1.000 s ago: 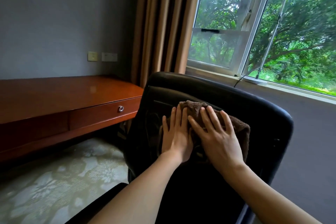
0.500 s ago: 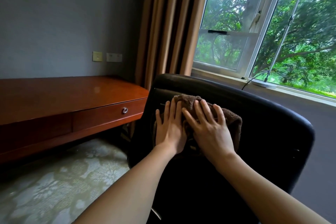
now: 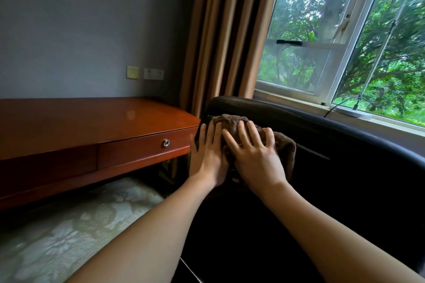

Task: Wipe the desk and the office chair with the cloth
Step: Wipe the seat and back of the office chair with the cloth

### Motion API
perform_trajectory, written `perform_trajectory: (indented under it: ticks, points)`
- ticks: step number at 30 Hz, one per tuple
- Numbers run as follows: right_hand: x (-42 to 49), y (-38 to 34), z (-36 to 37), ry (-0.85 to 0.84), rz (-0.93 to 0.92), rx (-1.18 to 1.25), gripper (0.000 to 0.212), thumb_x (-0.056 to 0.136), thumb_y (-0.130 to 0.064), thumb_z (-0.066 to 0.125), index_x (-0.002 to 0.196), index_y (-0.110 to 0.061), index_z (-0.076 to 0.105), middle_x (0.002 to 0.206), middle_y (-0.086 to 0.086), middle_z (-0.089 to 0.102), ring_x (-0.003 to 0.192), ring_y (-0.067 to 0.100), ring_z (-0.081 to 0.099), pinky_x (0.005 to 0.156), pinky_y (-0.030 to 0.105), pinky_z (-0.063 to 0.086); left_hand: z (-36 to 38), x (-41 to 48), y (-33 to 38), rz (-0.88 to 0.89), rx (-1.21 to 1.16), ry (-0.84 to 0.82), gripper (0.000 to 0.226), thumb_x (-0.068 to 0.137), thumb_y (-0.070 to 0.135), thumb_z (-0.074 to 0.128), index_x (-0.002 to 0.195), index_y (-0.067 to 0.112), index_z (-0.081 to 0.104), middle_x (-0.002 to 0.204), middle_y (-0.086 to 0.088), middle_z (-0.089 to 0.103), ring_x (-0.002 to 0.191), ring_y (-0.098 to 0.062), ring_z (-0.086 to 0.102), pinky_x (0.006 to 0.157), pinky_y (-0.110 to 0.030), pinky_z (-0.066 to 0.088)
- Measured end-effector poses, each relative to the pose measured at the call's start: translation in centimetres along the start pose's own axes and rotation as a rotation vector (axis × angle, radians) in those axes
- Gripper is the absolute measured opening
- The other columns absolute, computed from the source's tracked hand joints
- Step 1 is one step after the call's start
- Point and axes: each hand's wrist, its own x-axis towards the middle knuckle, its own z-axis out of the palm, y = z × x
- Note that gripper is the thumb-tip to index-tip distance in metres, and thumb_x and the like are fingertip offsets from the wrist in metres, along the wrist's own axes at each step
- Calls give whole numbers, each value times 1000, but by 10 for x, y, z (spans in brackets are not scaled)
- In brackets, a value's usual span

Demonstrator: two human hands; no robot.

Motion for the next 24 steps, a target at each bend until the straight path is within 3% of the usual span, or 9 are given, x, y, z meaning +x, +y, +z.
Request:
perform_trajectory:
  ticks: [10,21,24]
  points:
    - [32,-24,21,-6,-15,12,64,91,-33,51,152,-22,38,151,22,42,139,45,38,106,67,28,8,17,-29,-56,-124,51,69,105,26,32,159,18,-11,168,0,-14,153,-24,-18,125,-51,-1]
    - [64,-47,26,-51,-66,39,60,91,-33,53,148,-24,40,149,20,41,136,45,38,104,66,28,12,33,-58,-142,-406,68,57,105,21,33,159,22,14,168,-3,12,155,-23,0,125,-50,9]
    - [67,-49,26,-66,-69,32,57,91,-33,52,147,-24,42,149,20,43,136,45,39,104,65,29,9,34,-58,-161,-381,47,61,104,21,37,159,21,12,168,-4,6,155,-24,-1,125,-48,8]
